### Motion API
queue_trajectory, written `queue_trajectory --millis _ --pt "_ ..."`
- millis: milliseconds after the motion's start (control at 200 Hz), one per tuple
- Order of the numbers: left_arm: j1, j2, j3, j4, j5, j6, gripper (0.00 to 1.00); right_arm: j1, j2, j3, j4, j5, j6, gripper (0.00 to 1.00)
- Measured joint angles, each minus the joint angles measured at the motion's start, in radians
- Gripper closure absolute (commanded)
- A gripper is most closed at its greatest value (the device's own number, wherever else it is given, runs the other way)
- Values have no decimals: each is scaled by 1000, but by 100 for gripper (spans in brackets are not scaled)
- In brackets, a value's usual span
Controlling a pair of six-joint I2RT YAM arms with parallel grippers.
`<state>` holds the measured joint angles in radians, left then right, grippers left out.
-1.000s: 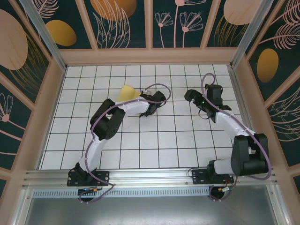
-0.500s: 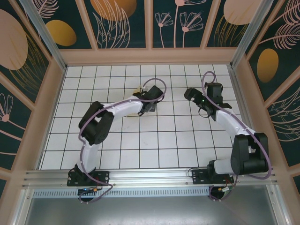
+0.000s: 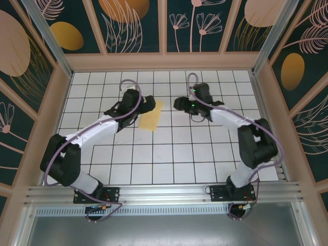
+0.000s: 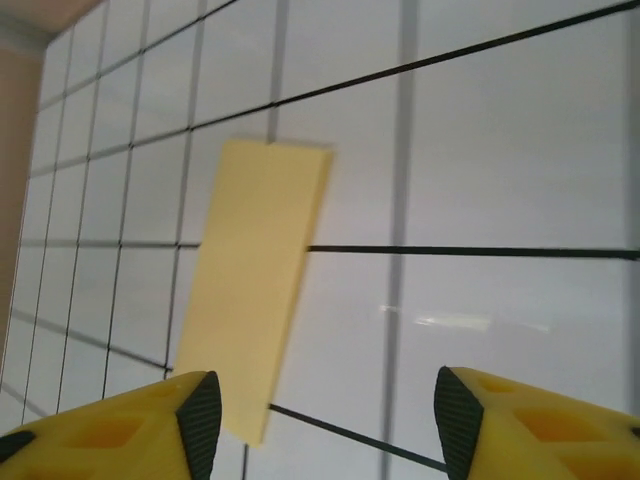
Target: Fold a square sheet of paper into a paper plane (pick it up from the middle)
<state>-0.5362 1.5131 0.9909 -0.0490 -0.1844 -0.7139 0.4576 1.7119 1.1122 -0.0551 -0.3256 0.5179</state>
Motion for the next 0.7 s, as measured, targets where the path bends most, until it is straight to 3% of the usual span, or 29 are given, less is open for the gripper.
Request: queue_trajectory --millis 270,701 --pt "103 -121 -239 16 2 -96 1 180 327 297 -8 -43 17 58" --pt "150 -172 -312 53 -8 -202 1 223 636 646 -183 -110 -70 57"
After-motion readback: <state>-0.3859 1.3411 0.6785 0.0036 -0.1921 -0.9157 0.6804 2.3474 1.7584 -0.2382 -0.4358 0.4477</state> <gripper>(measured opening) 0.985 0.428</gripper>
